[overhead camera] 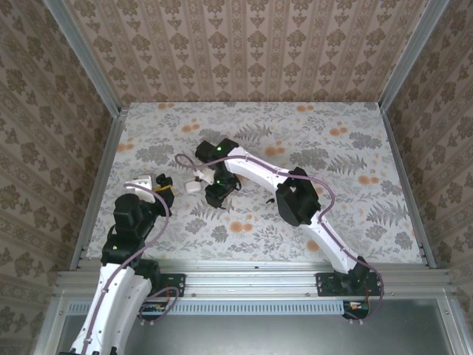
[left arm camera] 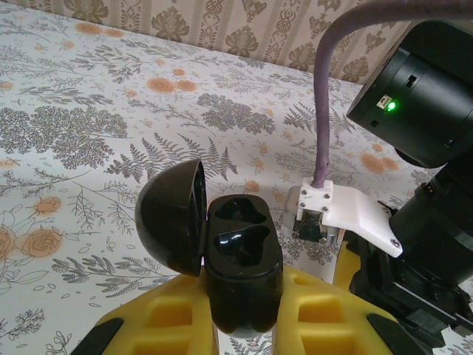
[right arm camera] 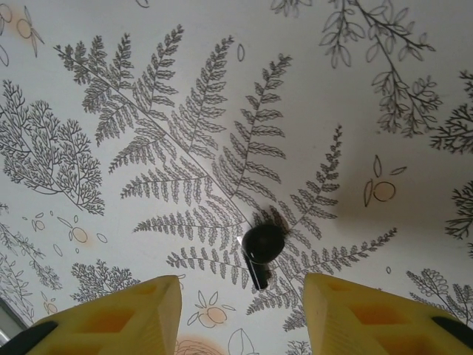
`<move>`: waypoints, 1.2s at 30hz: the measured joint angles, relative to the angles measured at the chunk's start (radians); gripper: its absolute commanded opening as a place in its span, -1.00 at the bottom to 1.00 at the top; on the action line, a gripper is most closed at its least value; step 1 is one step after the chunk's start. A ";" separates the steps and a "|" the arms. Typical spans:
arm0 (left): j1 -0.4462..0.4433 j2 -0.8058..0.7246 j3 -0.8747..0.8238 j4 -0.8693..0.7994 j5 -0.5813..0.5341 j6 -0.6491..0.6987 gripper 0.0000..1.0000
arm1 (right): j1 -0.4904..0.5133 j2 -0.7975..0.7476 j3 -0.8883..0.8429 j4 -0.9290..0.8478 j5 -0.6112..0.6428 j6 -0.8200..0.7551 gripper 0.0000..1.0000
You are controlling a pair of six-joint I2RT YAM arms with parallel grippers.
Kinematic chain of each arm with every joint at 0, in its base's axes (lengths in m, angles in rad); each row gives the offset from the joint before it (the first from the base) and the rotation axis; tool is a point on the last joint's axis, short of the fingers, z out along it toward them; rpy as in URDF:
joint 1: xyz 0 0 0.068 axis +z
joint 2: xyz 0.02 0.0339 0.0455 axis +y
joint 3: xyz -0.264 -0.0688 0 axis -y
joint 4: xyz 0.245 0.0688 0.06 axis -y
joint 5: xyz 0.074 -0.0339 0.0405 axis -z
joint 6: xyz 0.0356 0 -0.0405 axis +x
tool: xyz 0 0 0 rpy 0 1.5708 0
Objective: Insert wireless bluetooth earbuds into charging case
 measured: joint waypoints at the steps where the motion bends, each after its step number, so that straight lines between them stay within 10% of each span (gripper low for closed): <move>1: 0.000 0.000 0.000 -0.001 0.000 0.000 -0.84 | 0.002 0.003 0.000 -0.001 0.000 -0.002 -0.07; 36: 0.006 -0.001 -0.006 0.003 0.012 0.000 -0.84 | 0.005 -0.082 -0.247 0.211 0.091 0.053 -0.52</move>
